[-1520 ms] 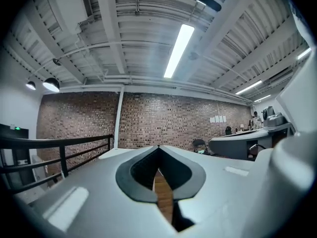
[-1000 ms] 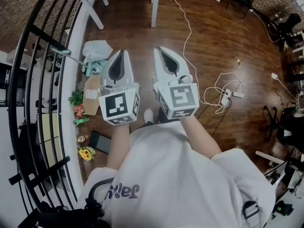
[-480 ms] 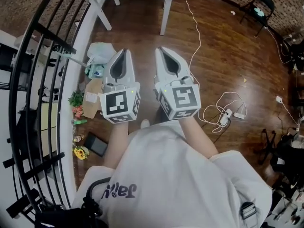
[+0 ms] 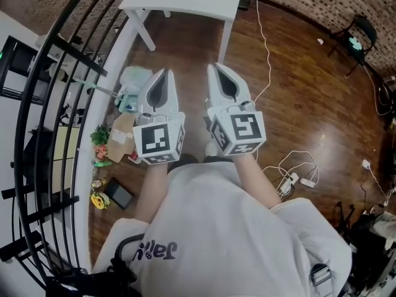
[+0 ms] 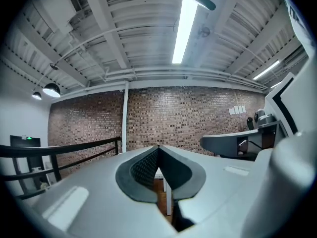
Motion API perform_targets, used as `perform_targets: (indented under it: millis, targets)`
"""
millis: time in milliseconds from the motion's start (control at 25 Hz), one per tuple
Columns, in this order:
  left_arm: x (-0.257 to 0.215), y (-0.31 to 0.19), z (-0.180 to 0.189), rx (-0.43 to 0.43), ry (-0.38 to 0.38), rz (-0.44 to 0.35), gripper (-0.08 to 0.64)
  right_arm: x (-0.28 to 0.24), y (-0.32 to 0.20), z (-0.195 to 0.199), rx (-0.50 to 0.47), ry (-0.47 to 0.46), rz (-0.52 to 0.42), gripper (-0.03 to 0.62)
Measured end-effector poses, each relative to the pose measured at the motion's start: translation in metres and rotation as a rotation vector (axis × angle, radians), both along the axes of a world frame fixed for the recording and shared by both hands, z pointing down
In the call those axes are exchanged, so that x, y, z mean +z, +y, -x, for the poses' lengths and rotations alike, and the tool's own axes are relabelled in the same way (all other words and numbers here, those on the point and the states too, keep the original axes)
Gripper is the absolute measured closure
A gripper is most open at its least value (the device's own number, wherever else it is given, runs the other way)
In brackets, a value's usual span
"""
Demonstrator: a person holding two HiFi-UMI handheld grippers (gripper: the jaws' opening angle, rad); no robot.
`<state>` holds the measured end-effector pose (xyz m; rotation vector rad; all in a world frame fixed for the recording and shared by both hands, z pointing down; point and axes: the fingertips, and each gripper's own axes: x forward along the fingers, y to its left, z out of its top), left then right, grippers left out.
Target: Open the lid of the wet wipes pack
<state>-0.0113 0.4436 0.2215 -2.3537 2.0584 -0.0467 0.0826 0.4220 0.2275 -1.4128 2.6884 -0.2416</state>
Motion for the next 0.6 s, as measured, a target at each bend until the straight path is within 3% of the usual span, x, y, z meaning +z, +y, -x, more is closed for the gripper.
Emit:
perform_targets:
  millis: [360,600]
  targets:
    - [0.022,-0.075,-0.025,0.025,-0.008,0.051,0.545,0.023,-0.075,-0.024,0.016,0.013,0.065,0.604]
    - [0.050,-0.158,-0.021,0.033,0.028,0.088,0.545,0.045,-0.149,-0.018,0.014,0.066,0.079,0.604]
